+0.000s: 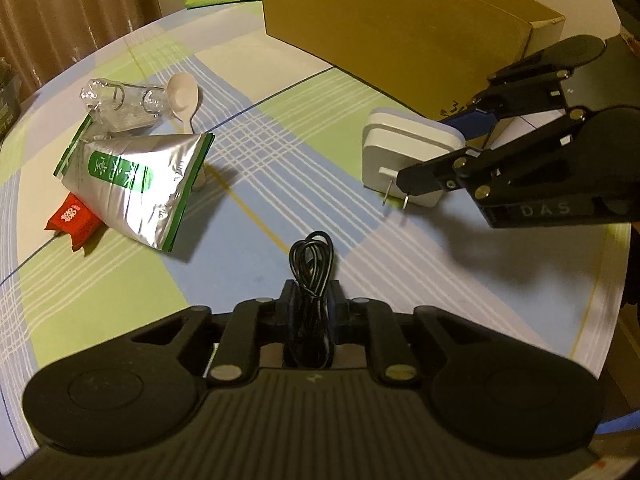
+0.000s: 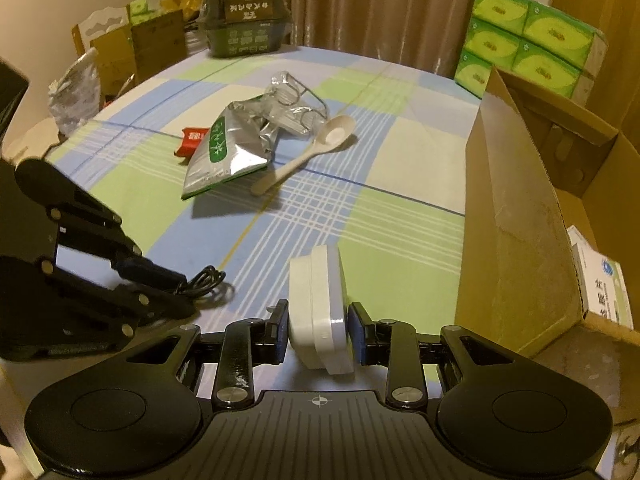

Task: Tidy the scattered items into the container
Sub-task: 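Carry the charger and cable over the cardboard box with both tools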

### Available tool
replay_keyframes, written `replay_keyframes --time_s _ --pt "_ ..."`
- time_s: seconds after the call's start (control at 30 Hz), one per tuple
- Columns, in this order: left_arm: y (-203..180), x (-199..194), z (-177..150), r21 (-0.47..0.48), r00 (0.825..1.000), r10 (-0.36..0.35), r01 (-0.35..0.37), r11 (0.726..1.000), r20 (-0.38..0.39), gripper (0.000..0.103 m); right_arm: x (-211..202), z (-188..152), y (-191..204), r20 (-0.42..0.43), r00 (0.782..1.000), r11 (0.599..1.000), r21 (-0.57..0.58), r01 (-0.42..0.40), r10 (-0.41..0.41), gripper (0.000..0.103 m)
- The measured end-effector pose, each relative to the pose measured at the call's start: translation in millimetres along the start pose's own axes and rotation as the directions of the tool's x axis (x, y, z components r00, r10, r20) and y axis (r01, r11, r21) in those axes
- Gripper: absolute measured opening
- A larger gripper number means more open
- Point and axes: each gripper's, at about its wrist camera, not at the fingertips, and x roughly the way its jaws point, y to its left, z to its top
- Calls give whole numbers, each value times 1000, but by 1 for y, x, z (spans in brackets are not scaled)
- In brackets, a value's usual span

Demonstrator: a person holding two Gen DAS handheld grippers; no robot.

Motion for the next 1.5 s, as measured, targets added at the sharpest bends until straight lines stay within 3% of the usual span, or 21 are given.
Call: replay_keyframes --time_s 0.47,0.8,1.5 --pt "-9 -39 -7 -95 998 36 -32 995 41 10 -49 1 9 74 997 1000 20 7 -8 28" --pt "-28 -76 -1 -106 995 63 -54 993 78 10 -95 -4 3 141 989 998 50 26 -33 28" --pt "-87 -111 44 -84 984 55 -41 996 168 10 -166 -10 -46 260 955 985 137 109 -142 28"
